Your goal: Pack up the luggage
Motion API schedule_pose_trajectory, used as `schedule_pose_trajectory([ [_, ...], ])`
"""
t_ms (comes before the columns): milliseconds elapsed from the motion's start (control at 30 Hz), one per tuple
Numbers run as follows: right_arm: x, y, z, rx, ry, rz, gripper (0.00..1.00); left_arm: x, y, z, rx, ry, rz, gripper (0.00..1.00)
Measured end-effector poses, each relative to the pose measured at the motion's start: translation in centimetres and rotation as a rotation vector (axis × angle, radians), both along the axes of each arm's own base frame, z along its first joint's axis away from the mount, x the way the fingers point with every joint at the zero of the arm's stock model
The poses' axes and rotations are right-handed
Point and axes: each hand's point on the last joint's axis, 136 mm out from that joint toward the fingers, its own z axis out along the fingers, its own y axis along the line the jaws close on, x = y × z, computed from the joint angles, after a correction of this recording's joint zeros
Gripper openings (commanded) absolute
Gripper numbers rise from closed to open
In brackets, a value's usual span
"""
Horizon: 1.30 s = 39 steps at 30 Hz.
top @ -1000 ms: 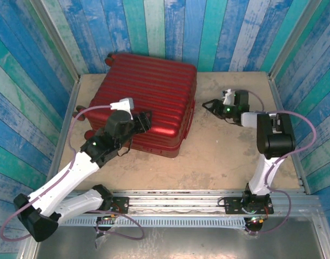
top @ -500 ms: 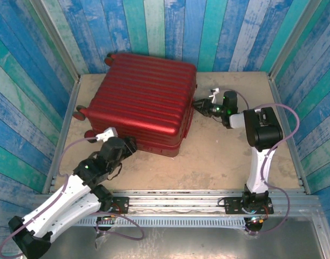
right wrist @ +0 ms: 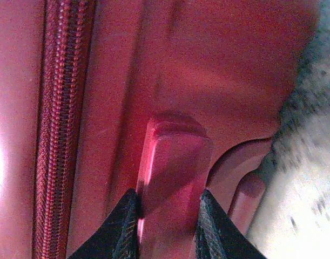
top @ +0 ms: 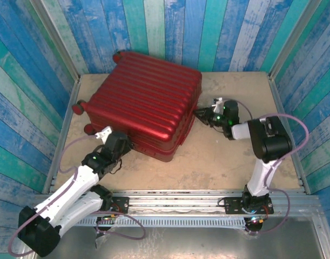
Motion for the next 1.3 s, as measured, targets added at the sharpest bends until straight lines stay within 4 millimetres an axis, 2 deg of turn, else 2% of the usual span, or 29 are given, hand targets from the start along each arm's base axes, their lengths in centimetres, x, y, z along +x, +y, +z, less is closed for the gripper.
schedule_pose_trajectory([
  [133, -3.5, 1.0, -0.1, -0.104, -0.037, -0.107, 0.02, 2.3, 2.2, 0.1, 0.044, 0.004, 0.086, 0.81],
  [233, -5.9, 3.1, -0.1, -0.183, -0.075, -0.169, 0.17, 4.0, 4.3, 0.4, 0.109, 0.017, 0.155, 0.84],
  [300, -7.1, 4.6, -0.1, -0.231, -0.099, -0.194, 0.20, 4.7, 5.9, 0.5, 0.164, 0.043, 0.185, 0.85],
  [367, -8.2, 5.8, -0.3, -0.282, -0.131, -0.205, 0.31, 5.0, 7.3, -0.4, 0.201, 0.101, 0.201, 0.86],
  [433, -9.5, 7.5, 0.6, -0.328, -0.220, -0.168, 0.37, 6.1, 8.4, -0.4, 0.203, 0.114, 0.213, 0.89],
  [467, -11.2, 9.5, 0.9, -0.331, -0.250, -0.078, 0.40, 6.4, 8.4, -0.4, 0.189, 0.114, 0.202, 0.90],
  [500, -14.1, 12.1, 0.6, -0.339, -0.274, 0.053, 0.45, 6.8, 7.9, -0.2, 0.167, 0.109, 0.174, 0.91],
  [533, -17.0, 13.8, -0.1, -0.355, -0.280, 0.166, 0.47, 7.1, 7.3, 0.1, 0.146, 0.102, 0.145, 0.92],
  [600, -21.2, 14.8, -1.8, -0.407, -0.280, 0.318, 0.50, 7.6, 6.7, 1.2, 0.127, 0.074, 0.113, 0.93],
  [667, -22.9, 13.5, -2.8, -0.479, -0.265, 0.375, 0.53, 7.7, 6.6, 3.4, 0.122, 0.018, 0.108, 0.93],
  [733, -23.3, 11.6, -2.1, -0.540, -0.279, 0.374, 0.55, 6.8, 6.8, 6.9, 0.105, -0.082, 0.115, 0.93],
  [800, -22.9, 9.8, -0.1, -0.579, -0.318, 0.335, 0.58, 4.8, 7.1, 10.6, 0.071, -0.193, 0.130, 0.91],
  [867, -22.3, 8.0, 2.6, -0.601, -0.376, 0.275, 0.62, 2.1, 7.2, 13.8, 0.007, -0.309, 0.147, 0.84],
  [933, -21.3, 5.8, 5.4, -0.607, -0.424, 0.197, 0.63, -0.6, 7.2, 15.9, -0.076, -0.406, 0.156, 0.77],
  [1000, -19.6, 3.0, 7.8, -0.611, -0.442, 0.095, 0.63, -3.1, 6.6, 15.9, -0.170, -0.450, 0.145, 0.74],
  [1133, -16.2, -3.2, 11.0, -0.636, -0.439, -0.116, 0.65, -6.0, 5.5, 13.1, -0.315, -0.397, 0.137, 0.73],
  [1200, -15.0, -5.5, 11.9, -0.658, -0.419, -0.176, 0.65, -7.0, 5.1, 12.4, -0.368, -0.368, 0.135, 0.74],
  [1300, -13.3, -7.6, 13.2, -0.675, -0.387, -0.221, 0.66, -7.6, 4.4, 11.8, -0.411, -0.332, 0.117, 0.77],
])
